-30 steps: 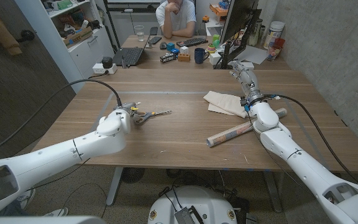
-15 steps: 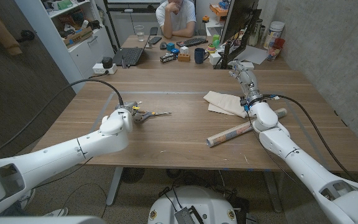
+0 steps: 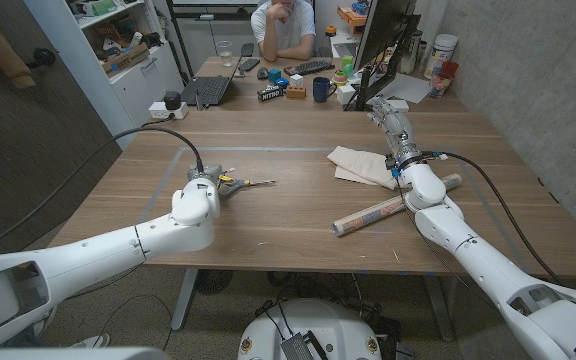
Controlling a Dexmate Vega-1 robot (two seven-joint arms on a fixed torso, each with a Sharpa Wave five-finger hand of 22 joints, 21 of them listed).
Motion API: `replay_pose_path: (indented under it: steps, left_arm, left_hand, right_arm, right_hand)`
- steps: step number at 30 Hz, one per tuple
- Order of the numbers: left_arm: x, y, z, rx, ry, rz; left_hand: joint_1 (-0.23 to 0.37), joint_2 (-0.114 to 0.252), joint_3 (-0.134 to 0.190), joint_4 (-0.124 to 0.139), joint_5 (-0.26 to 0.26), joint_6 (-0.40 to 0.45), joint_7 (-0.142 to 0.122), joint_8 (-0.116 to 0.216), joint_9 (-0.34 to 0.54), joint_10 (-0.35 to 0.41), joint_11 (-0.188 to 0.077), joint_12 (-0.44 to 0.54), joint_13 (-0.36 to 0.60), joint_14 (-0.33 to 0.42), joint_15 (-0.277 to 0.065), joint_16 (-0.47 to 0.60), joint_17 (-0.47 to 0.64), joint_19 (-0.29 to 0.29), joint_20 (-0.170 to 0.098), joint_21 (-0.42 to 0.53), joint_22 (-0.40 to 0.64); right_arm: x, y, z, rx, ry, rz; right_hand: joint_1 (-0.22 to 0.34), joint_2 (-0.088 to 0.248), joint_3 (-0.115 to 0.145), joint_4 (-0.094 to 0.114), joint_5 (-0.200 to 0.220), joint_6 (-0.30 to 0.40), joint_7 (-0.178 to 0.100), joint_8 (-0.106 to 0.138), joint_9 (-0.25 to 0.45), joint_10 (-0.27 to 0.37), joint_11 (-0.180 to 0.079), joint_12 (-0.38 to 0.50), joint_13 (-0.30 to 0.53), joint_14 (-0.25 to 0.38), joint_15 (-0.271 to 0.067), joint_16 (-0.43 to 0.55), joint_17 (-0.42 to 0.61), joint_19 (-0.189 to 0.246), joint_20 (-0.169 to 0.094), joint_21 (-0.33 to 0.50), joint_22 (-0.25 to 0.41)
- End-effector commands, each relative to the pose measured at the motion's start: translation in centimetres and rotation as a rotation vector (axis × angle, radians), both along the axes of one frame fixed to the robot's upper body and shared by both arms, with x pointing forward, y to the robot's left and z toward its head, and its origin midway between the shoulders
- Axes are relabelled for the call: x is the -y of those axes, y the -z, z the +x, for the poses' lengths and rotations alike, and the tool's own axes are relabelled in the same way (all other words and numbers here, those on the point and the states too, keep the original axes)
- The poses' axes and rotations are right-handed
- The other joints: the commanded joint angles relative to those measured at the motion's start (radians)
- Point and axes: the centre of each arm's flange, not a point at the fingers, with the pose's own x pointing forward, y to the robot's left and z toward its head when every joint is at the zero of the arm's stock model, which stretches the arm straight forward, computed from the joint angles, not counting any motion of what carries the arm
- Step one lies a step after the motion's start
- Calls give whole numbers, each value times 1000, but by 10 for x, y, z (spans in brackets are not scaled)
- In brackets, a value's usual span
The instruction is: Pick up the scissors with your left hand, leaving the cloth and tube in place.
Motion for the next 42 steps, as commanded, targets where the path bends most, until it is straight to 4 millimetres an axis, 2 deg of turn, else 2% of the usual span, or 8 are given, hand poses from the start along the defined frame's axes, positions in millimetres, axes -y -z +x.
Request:
replay_pose_path:
  steps: [1, 6, 8, 11, 14, 28, 42]
  left_arm:
    - [8, 7, -3, 32, 0, -20]
    - [10, 10, -4, 56, 3, -30]
    - [11, 10, -6, 71, -7, -28]
    - [12, 11, -8, 84, -11, -33]
    - [14, 11, -10, 71, -2, -34]
    - [21, 19, -14, 56, -34, -10]
    - [29, 22, -15, 96, -59, 17]
  left_hand:
    - [23, 3, 2, -8, 5, 37, 3, 15, 6, 25, -10, 12, 3, 21, -4, 10, -2, -7, 1, 8, 2]
    - [37, 3, 1, -9, 5, 72, 21, 22, 5, 58, -20, 22, 2, 44, -18, 20, -6, 5, 1, 12, 2]
    - [46, 4, 1, -9, 5, 97, 29, 27, 4, 80, -31, 28, 0, 59, -23, 25, -8, 14, 0, 15, 2]
    - [58, 5, 0, -8, 5, 139, 49, 36, 1, 105, -41, 32, -7, 77, -33, 33, -11, 29, 0, 19, 2]
    - [68, 8, 1, -9, 6, 160, 56, 38, 0, 125, -47, 35, -13, 91, -38, 39, -13, 36, 0, 21, 1]
    - [70, 3, -9, -4, 5, 150, 45, 24, -1, 117, -40, 26, -17, 87, -35, 38, -15, 44, 1, 21, 1]
    - [68, -1, -17, -1, 4, 173, 62, 24, -2, 136, -46, 30, -19, 95, -35, 43, -18, 41, 2, 17, 0]
  right_arm:
    - [4, 6, -1, 3, -8, 6]
    - [6, 8, -2, 2, -6, 12]
    - [7, 7, -3, 6, -8, 15]
    - [8, 7, -4, 12, -9, 16]
    - [8, 6, -4, 14, -12, 11]
    - [9, 11, -2, 9, -29, 18]
    - [13, 18, -4, 17, -32, 37]
  right_hand:
    - [-4, -1, -3, -4, -1, 4, -6, 2, 2, 5, -1, 2, 2, 8, -1, 4, 2, 1, 1, 5, 5]
    - [-5, -1, -3, -4, 0, 4, -9, 2, 2, 5, -3, 3, 2, 8, -3, 3, 1, 0, -1, 5, 5]
    - [-5, -1, -3, -4, 0, 5, -5, 2, 2, 7, 3, 3, 2, 11, 2, 4, 1, 2, 4, 6, 5]
    - [-6, -1, -4, -5, 0, 5, -5, 2, 2, 7, 4, 3, 2, 11, 2, 4, 1, 3, 5, 7, 5]
    - [-6, 0, -4, -5, 0, 4, -9, 2, 2, 7, 3, 3, 2, 10, -4, 4, 1, 1, -1, 6, 5]
    - [-8, 0, -5, -6, 0, 5, -8, 2, 2, 7, 4, 3, 2, 13, -1, 4, 0, 3, 2, 6, 5]
    - [-12, -1, -6, -6, 0, 7, -10, 2, 2, 9, 2, 3, 3, 15, -2, 3, -1, 4, 4, 6, 5]
